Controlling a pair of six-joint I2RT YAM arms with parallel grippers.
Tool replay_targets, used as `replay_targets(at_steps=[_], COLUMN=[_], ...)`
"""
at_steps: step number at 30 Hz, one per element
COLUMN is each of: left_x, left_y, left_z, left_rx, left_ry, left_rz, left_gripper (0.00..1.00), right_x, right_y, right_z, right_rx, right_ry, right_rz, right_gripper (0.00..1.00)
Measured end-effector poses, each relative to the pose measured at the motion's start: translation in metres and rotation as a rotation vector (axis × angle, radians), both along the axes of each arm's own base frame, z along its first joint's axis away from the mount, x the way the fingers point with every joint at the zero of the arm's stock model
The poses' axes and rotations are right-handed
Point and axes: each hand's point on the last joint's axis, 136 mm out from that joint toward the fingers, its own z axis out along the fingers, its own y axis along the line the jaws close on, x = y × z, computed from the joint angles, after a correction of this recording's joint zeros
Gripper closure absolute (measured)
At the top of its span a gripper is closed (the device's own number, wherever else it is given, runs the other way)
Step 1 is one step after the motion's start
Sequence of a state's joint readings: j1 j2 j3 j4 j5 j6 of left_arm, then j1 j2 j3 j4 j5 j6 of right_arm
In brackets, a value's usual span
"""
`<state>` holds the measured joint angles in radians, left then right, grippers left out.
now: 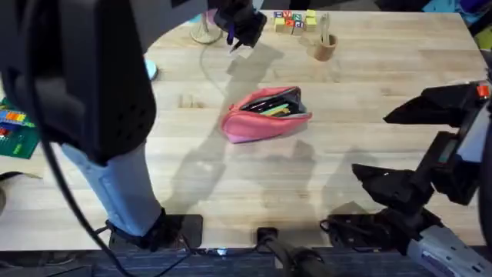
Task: Unzip the bag, pick up the pens from the table one at a time and place them inside, then zip the bag closed.
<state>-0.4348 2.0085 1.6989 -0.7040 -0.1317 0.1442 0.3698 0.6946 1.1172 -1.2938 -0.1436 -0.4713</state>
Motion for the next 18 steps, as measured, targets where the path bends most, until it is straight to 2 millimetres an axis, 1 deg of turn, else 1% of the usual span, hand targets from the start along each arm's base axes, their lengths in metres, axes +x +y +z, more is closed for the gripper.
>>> replay_targets(at_steps=[4, 9, 12, 18], left_x=[-0.012, -0.028, -0.044, -0.081], left_y=[-0.014, -0.029, -0.032, -0.036], left_z=[0.019, 0.035, 0.039, 0.035], left_rx=[-0.025, -0.051, -0.037, -0.006], left_ry=[-0.013, -0.018, -0.019, 0.003], left_rz=[-0.065, -0.14, -0.195, -0.284], left_gripper=[0.958, 0.958, 0.958, 0.958], right_x=[0.0, 0.0, 0.0, 0.0], right_y=[0.0, 0.0, 0.0, 0.0], right_z=[0.0, 0.0, 0.0, 0.0], right_rx=[0.0, 0.0, -0.001, -0.001], right_ry=[0.0, 0.0, 0.0, 0.0], right_rz=[0.0, 0.001, 0.001, 0.001], right_gripper=[0.005, 0.006, 0.006, 0.005])
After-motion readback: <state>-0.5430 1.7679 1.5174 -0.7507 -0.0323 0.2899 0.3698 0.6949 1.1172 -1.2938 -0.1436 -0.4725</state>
